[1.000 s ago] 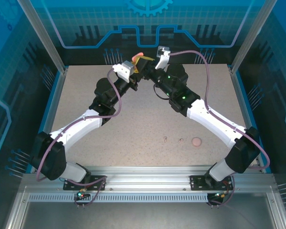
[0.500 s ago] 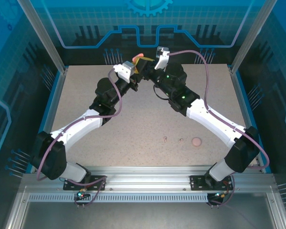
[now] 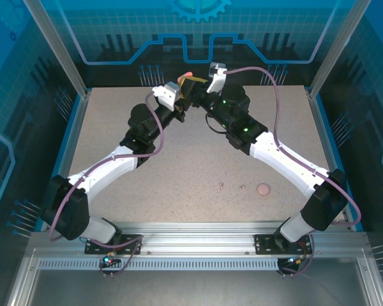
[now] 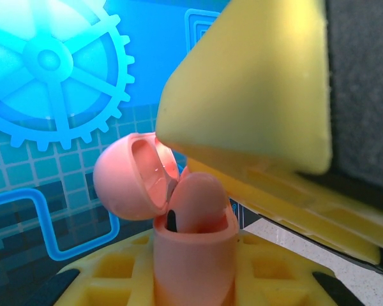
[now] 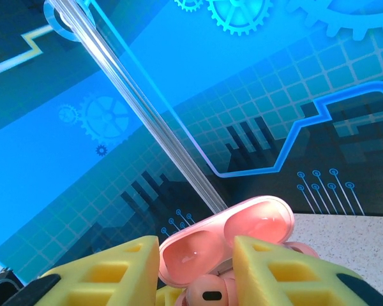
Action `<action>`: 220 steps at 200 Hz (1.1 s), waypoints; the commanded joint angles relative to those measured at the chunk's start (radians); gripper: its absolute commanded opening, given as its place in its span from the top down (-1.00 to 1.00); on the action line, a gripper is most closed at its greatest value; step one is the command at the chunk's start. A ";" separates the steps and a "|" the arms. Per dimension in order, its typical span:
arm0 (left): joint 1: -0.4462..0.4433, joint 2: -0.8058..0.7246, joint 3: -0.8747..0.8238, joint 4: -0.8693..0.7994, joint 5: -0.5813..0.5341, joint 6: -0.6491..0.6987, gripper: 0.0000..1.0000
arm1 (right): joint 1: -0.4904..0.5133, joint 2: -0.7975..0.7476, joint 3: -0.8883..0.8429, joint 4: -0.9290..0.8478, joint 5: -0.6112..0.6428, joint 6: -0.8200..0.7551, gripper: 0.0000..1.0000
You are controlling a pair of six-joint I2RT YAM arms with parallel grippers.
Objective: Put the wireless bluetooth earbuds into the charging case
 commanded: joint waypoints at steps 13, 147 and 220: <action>-0.007 -0.005 0.032 0.073 0.007 -0.007 1.00 | 0.007 0.002 0.034 -0.050 -0.006 0.025 0.13; -0.007 -0.012 -0.003 0.080 0.017 -0.024 1.00 | -0.171 -0.170 0.120 -0.367 -0.044 0.095 -0.38; -0.010 -0.047 -0.097 0.069 0.165 -0.066 1.00 | -0.346 0.229 0.736 -0.972 -0.294 -0.058 -0.34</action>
